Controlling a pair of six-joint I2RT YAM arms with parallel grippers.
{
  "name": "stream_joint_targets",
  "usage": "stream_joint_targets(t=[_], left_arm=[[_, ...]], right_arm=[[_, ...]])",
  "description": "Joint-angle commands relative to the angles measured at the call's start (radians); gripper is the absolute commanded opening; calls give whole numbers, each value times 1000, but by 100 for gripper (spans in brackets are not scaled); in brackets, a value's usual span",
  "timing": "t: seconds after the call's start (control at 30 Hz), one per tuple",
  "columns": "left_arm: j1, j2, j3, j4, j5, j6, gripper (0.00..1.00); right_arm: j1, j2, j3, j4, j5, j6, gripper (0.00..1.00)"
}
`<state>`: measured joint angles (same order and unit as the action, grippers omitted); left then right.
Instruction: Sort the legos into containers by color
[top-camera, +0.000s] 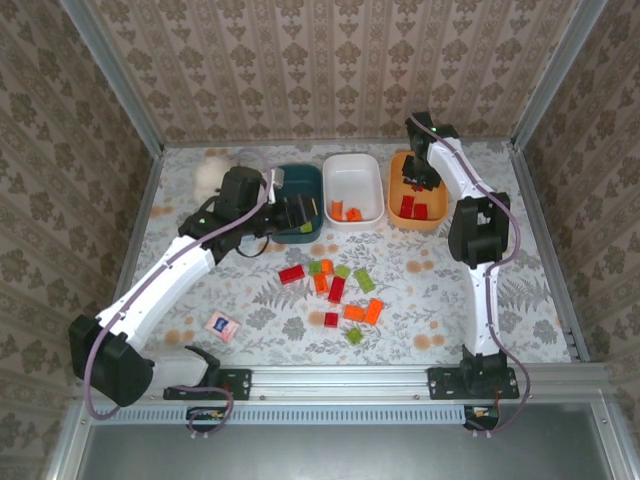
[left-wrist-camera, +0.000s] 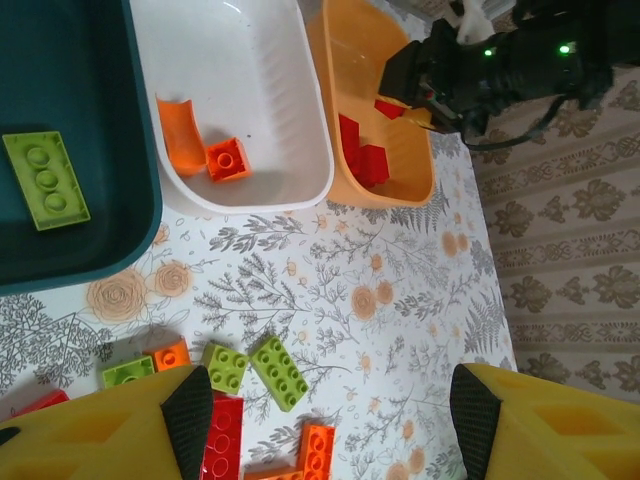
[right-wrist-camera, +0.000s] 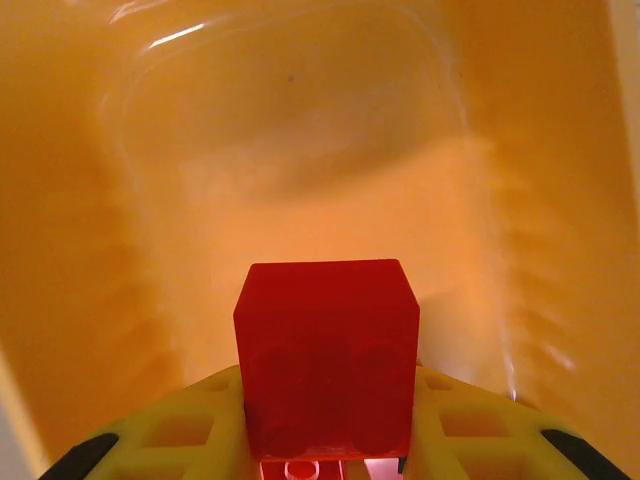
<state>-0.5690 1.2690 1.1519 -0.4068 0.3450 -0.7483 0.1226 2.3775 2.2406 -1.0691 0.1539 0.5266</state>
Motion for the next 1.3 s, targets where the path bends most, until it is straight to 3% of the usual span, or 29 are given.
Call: stream_joint_targets(t=[0.0, 0.4, 0.53, 0.87, 1.27], left_arm=[[-3, 3, 32, 23, 5, 24, 67], [0, 3, 33, 14, -14, 20, 67], [1, 4, 29, 14, -12, 20, 67], [1, 1, 26, -12, 3, 42, 67], [-17, 8, 46, -125, 8, 125, 67]], right_arm=[[-9, 71, 96, -85, 26, 5, 28], [-31, 101, 54, -88, 5, 9, 30], [-22, 91, 40, -86, -44, 0, 40], [-33, 74, 43, -118, -91, 15, 55], [64, -272, 0, -37, 1, -49, 58]])
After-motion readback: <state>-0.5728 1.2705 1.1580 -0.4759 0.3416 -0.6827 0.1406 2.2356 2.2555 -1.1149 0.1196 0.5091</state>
